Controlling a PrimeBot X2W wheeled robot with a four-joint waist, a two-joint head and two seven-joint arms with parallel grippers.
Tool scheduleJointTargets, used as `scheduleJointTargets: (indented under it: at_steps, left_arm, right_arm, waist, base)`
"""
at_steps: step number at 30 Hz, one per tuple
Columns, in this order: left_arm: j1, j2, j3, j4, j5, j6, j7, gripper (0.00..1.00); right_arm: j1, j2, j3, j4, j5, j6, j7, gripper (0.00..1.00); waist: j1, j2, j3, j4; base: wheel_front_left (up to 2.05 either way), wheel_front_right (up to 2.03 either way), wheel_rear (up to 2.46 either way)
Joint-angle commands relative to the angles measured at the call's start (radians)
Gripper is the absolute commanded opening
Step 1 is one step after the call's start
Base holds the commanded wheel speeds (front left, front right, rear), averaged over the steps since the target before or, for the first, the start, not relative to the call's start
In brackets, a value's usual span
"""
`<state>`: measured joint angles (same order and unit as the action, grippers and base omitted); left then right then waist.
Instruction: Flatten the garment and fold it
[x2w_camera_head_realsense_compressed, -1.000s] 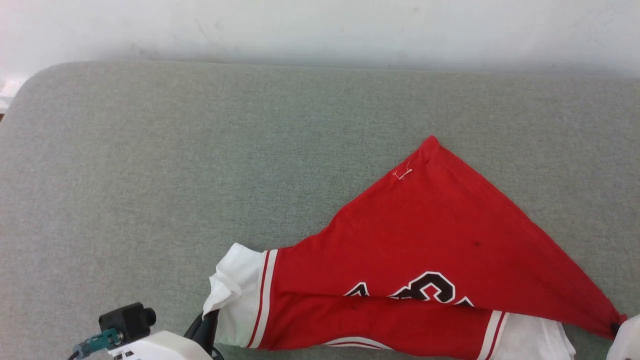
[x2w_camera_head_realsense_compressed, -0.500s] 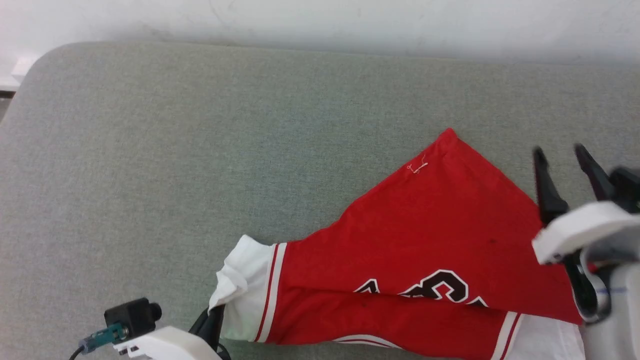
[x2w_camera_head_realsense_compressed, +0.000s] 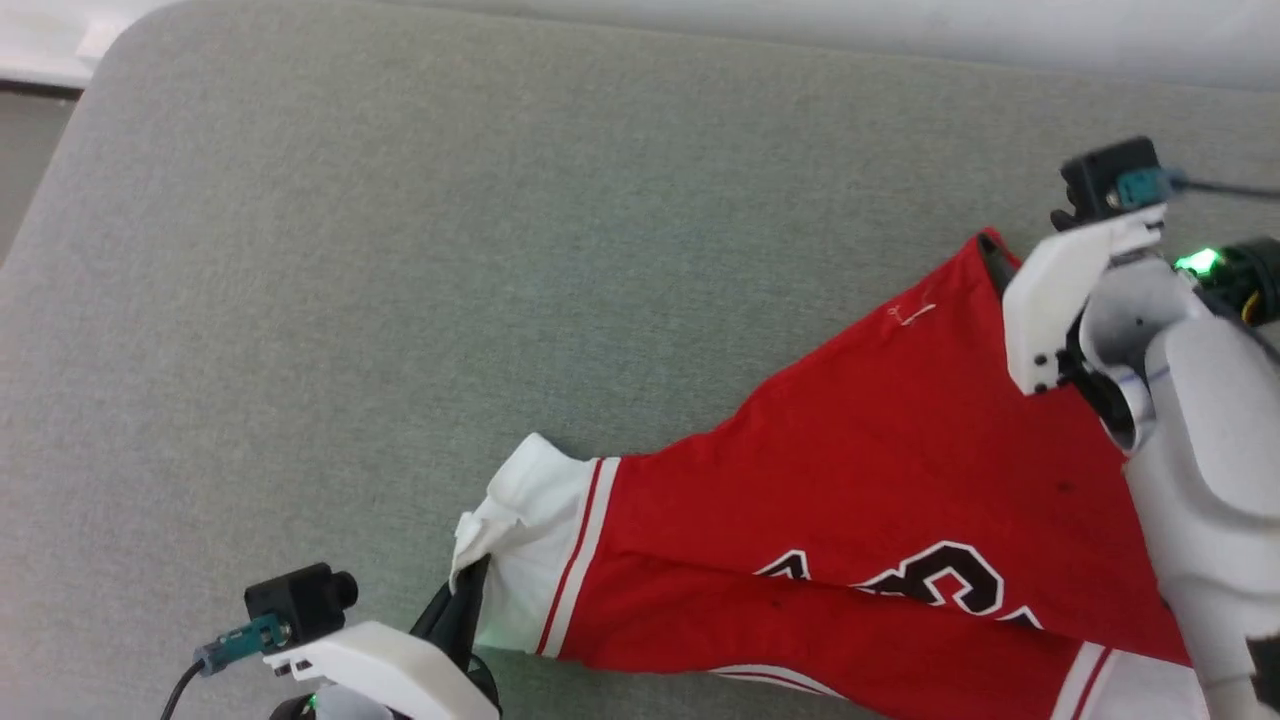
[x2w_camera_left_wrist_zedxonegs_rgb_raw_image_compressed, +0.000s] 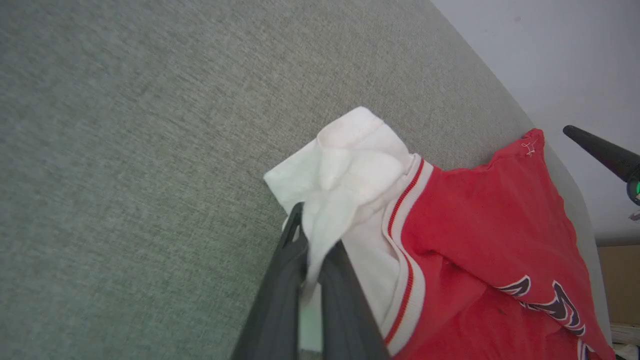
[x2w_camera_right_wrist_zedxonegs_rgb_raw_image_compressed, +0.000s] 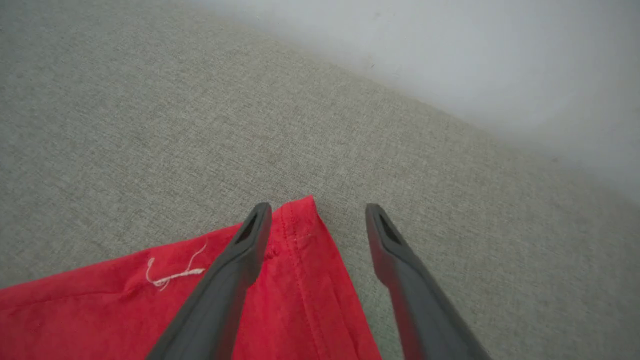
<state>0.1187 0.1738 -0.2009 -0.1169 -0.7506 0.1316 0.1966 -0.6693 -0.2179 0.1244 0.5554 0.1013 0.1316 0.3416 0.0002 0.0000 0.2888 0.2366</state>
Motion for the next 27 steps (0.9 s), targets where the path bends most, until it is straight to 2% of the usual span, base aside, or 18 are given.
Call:
scheduleJointTargets:
  at_steps: [1,9,10,12,13,14,16,18,24,27]
  left_arm:
    - [-0.020,-0.006,-0.002,0.005,-0.007,-0.008,-0.008,0.00]
    - [-0.055,-0.026,-0.020,0.046,-0.011,-0.030,-0.030,0.00]
    - [-0.058,-0.028,-0.021,0.051,-0.011,-0.032,-0.032,0.00]
    - [-0.060,-0.031,-0.024,0.059,-0.012,-0.035,-0.035,0.00]
    - [-0.061,-0.031,-0.025,0.062,-0.013,-0.035,-0.037,0.00]
    - [-0.060,-0.031,-0.024,0.065,-0.013,-0.035,-0.038,0.00]
    - [-0.055,-0.029,-0.022,0.070,-0.013,-0.033,-0.041,0.00]
    - [-0.051,-0.025,-0.021,0.073,-0.011,-0.030,-0.040,0.00]
    - [-0.028,-0.008,-0.012,0.061,-0.008,-0.019,-0.038,0.00]
    - [-0.012,0.006,0.002,0.044,-0.003,-0.009,-0.044,0.00]
  right_arm:
    - [-0.028,0.001,0.006,0.020,-0.004,-0.001,0.022,1.00]
    - [-0.159,0.003,0.009,0.187,-0.031,-0.001,0.284,1.00]
    - [-0.165,0.003,0.004,0.202,-0.039,-0.001,0.316,0.95]
    - [-0.172,0.003,-0.007,0.223,-0.059,-0.001,0.378,0.38]
    - [-0.172,0.004,-0.017,0.231,-0.068,-0.001,0.408,0.13]
    - [-0.170,0.007,-0.021,0.236,-0.076,-0.001,0.434,0.00]
    - [-0.162,0.015,-0.028,0.227,-0.083,-0.001,0.452,0.00]
    - [-0.144,0.022,-0.038,0.194,-0.084,-0.001,0.414,0.00]
    - [-0.022,0.055,-0.107,0.040,-0.048,-0.001,0.126,0.00]
    - [0.067,0.075,-0.105,-0.047,-0.018,-0.001,-0.014,0.00]
  waist:
    - [-0.0002,0.0000,0.035,0.036]
    - [-0.0002,0.0000,0.078,0.081]
    - [-0.0002,0.0000,0.080,0.083]
    - [-0.0002,0.0000,0.081,0.086]
    - [-0.0002,0.0000,0.079,0.086]
    - [-0.0002,0.0000,0.076,0.084]
    - [-0.0002,0.0000,0.066,0.078]
    - [-0.0002,0.0000,0.051,0.070]
    - [-0.0002,0.0000,-0.012,0.030]
    - [-0.0002,0.0000,-0.044,0.000]
  base:
    - [0.00,0.00,0.00]
    - [0.00,0.00,0.00]
    - [0.00,0.00,0.00]
    - [0.00,0.00,0.00]
    - [0.00,0.00,0.00]
    - [0.00,0.00,0.00]
    - [0.00,0.00,0.00]
    - [0.00,0.00,0.00]
    - [0.00,0.00,0.00]
    - [0.00,0.00,0.00]
